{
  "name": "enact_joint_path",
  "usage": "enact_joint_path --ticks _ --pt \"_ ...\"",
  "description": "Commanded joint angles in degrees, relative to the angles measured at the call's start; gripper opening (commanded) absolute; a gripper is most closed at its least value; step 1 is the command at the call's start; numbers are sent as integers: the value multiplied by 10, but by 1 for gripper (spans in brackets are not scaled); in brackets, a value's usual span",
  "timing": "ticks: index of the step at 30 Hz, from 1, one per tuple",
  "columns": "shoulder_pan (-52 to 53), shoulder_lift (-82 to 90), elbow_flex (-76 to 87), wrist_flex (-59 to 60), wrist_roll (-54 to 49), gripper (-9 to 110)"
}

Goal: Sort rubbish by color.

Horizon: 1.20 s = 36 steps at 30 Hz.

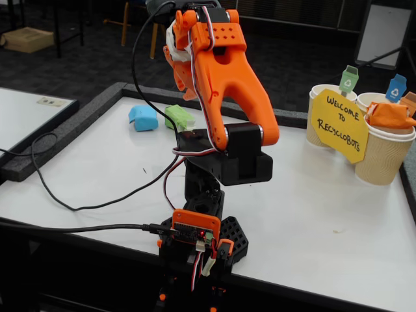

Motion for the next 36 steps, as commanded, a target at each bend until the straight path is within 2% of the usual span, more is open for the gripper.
enact_joint_path --ticks 1,20,27,36 --pt "9 -4 -23 -22 4 0" --pt "-13 -564 -429 -91 11 0" --pt "-21 -724 -566 -97 120 0" --pt "20 -813 -629 -132 359 0"
